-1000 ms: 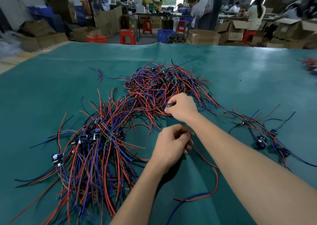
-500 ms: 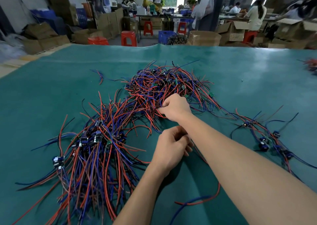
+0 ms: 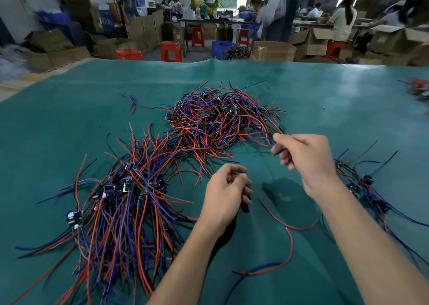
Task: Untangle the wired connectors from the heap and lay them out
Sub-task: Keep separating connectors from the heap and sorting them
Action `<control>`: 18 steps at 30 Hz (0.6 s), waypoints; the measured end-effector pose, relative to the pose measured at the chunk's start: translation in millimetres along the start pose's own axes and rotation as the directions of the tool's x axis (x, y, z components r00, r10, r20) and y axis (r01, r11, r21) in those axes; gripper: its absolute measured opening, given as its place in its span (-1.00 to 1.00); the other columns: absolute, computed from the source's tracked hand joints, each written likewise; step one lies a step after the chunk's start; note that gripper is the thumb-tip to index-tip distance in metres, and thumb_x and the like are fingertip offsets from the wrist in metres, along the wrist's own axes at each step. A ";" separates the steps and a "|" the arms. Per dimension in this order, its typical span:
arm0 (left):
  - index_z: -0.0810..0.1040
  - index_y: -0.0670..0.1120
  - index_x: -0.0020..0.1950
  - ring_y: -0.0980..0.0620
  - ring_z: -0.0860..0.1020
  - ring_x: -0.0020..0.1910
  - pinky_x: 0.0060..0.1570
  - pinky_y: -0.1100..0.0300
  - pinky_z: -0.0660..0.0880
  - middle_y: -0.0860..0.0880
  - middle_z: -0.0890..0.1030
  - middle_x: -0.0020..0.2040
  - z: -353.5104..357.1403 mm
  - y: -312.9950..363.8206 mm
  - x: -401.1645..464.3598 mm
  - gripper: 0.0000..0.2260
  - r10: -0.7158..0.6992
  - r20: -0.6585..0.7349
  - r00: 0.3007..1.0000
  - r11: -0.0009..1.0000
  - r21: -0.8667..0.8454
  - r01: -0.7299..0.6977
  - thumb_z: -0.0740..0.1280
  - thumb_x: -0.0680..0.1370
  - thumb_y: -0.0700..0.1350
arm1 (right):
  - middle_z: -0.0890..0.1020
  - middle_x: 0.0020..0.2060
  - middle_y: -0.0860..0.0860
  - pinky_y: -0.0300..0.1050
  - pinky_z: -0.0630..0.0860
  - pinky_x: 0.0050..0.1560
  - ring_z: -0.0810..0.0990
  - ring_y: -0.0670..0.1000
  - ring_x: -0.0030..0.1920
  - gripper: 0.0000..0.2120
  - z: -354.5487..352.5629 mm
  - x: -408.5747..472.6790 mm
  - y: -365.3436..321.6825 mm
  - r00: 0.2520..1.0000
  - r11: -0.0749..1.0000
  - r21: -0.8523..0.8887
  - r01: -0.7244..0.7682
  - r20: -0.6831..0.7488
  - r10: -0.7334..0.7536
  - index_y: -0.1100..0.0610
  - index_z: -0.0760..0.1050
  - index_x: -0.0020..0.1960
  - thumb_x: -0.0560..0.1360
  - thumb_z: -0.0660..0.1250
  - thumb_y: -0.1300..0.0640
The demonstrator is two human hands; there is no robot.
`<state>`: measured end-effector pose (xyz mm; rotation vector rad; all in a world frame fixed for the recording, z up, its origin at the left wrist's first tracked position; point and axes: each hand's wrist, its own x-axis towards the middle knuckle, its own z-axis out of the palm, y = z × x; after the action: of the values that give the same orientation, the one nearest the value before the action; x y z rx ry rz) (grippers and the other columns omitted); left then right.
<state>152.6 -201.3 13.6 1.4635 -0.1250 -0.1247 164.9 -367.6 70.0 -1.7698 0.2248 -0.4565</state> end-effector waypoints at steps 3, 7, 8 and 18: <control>0.51 -0.29 0.10 0.03 0.56 -0.37 -0.42 0.24 0.52 -0.22 0.60 -0.15 2.0 2.5 -0.7 -0.79 -0.028 0.014 1.000 0.998 -0.052 0.029 0.13 0.69 -0.22 | 0.60 -0.50 0.08 -0.27 0.22 -0.56 0.43 -0.06 -0.55 -0.70 -0.8 -35.3 2.8 0.973 0.989 0.137 -0.063 0.229 0.030 0.14 0.63 -0.46 0.41 0.46 0.05; 0.57 -0.23 0.11 0.05 0.58 -0.35 -0.31 0.24 0.52 -0.07 0.66 -0.26 -1.6 4.6 -2.7 -0.71 0.001 0.046 0.999 1.000 0.009 -0.002 0.14 0.71 -0.08 | 0.52 -0.59 0.05 -0.32 0.29 -0.48 0.38 -0.07 -0.56 -0.67 15.8 -60.4 7.3 0.800 0.998 0.050 -0.029 0.600 -0.007 0.11 0.56 -0.54 0.40 0.40 0.11; 0.59 -0.20 0.10 0.08 0.59 -0.32 -0.26 0.24 0.52 -0.03 0.67 -0.27 -3.4 4.3 -3.1 -0.74 0.024 0.046 0.999 0.998 0.051 -0.027 0.17 0.70 -0.08 | 0.52 -0.60 0.04 -0.31 0.30 -0.46 0.37 -0.07 -0.56 -0.66 19.8 -62.4 9.1 0.746 0.999 0.042 -0.034 0.666 -0.003 0.10 0.55 -0.54 0.41 0.40 0.12; 0.38 -0.18 0.13 0.03 0.63 -0.39 -0.44 0.21 0.50 -0.11 0.72 -0.17 -1.5 0.3 -2.9 -0.91 0.034 0.011 0.999 0.999 0.013 -0.034 0.23 0.65 -0.31 | 0.64 -0.42 0.11 -0.25 0.28 -0.55 0.46 -0.02 -0.53 -0.77 8.8 -35.4 30.9 0.952 0.993 -0.007 -0.117 0.283 0.114 0.08 0.63 -0.26 0.50 0.45 -0.03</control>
<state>150.1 -199.3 13.7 1.4732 -0.1597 -0.1038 139.4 -353.7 32.0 -1.7775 0.1221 -0.1169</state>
